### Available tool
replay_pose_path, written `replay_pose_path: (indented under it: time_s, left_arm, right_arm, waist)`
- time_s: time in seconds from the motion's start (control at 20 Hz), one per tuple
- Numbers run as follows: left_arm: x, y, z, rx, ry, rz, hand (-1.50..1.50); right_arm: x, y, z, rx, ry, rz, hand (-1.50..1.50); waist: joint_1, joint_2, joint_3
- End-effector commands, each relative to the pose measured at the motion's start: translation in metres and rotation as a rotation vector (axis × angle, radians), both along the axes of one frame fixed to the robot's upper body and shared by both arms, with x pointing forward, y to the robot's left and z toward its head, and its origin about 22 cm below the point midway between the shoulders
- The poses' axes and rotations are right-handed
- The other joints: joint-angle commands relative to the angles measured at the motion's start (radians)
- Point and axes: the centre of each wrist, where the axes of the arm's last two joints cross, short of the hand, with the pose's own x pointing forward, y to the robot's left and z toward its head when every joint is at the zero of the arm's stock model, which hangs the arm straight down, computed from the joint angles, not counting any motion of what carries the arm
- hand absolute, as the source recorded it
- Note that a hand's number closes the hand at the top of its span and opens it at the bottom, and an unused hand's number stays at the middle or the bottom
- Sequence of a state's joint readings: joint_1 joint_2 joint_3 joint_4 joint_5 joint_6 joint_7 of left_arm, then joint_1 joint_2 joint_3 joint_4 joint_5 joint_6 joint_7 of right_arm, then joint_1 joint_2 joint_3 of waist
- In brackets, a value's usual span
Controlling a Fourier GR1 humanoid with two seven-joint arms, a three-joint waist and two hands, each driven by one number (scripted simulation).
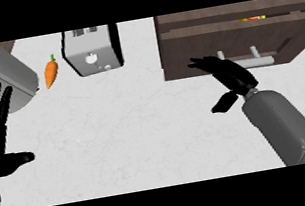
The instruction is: Pick up the cup, place it into the drawer and close the drawer
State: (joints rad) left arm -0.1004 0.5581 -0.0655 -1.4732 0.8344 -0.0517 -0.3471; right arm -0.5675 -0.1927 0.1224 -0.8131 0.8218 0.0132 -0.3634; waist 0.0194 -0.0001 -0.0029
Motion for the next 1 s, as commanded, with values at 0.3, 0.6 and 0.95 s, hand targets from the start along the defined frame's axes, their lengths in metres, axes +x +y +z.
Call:
replay_pose_path:
  time_s: [0.3,0.6,0.95]
  left_arm:
    - [0.010,0.012,0.001,-0.018,-0.011,-0.024,-1.50]
    - [0.003,0.015,-0.006,-0.001,-0.021,-0.045,-1.50]
    - [0.015,0.000,-0.008,0.019,-0.021,-0.048,-1.50]
  right_arm:
    - [0.049,-0.032,0.018,0.045,0.086,-0.011,-1.50]
    - [0.058,-0.057,0.035,0.039,0.078,-0.036,-1.50]
    - [0.065,-0.086,0.058,0.039,0.069,-0.055,-1.50]
  waist:
    - [0.026,0.019,0.005]
    - [0.046,0.027,0.005]
    - [0.063,0.044,0.007]
